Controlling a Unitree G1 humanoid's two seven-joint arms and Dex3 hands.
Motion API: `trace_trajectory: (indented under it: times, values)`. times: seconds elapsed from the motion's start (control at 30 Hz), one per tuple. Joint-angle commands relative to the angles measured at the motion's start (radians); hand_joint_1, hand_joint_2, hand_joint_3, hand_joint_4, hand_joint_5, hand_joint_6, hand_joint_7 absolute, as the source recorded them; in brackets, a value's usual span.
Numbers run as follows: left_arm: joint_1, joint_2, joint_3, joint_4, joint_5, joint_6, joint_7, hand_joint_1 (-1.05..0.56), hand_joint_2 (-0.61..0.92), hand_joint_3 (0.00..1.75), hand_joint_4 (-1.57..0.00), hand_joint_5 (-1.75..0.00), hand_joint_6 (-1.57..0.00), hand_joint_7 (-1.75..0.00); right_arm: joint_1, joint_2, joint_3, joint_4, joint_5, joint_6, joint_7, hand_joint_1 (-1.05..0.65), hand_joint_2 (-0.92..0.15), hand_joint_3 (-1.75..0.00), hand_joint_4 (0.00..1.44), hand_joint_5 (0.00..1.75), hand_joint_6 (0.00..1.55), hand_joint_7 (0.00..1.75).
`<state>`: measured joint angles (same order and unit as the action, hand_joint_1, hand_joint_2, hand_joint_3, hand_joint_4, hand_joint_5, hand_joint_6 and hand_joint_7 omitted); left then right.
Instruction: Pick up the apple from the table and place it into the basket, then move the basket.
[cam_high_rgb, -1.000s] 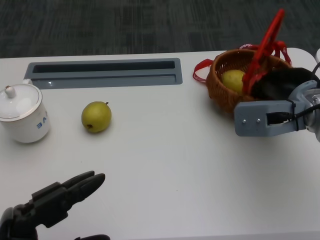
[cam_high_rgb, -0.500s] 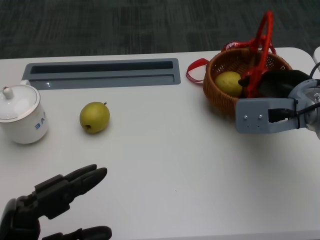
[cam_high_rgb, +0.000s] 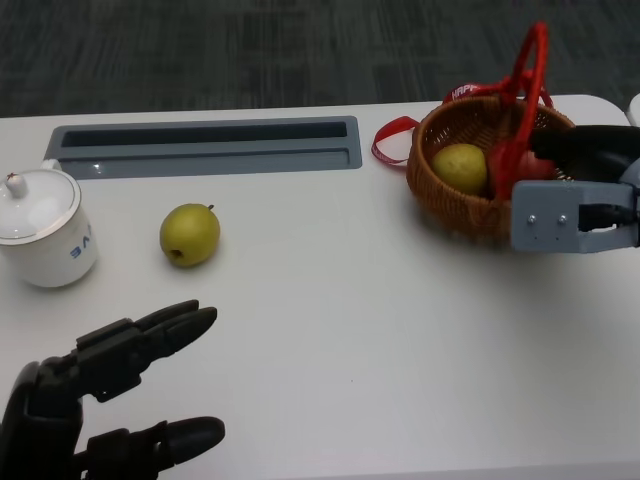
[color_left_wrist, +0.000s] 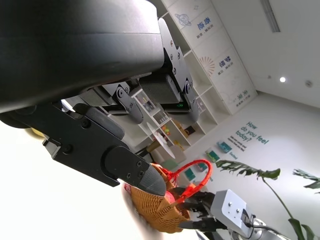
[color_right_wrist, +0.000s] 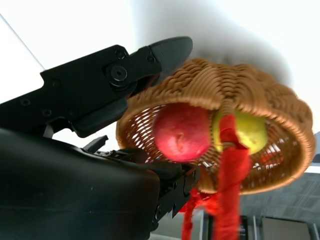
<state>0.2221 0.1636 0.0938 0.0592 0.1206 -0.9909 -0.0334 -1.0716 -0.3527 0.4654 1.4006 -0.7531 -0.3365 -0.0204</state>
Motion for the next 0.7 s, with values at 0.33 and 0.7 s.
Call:
trace_trajectory:
  times: [0.33, 0.7]
  values:
    - [-0.046, 0.033, -0.023, 0.027, -0.080, 0.017, -0.051, -0.30, 0.74, 0.00, -0.80, -0.02, -0.83, -0.01, -0.044, -0.079, 0.091, -0.005, -0.089, 0.071, -0.041, -1.03, -0.92, -0.01, 0.26, 0.00, 0.23, 0.00]
    - [-0.082, 0.047, -0.022, 0.038, -0.097, 0.036, -0.075, -0.33, 0.74, 0.00, -0.81, -0.02, -0.84, -0.01, -0.022, -0.139, 0.034, -0.017, -0.026, -0.012, -0.105, -1.00, -0.83, 0.00, 0.18, 0.00, 0.15, 0.00]
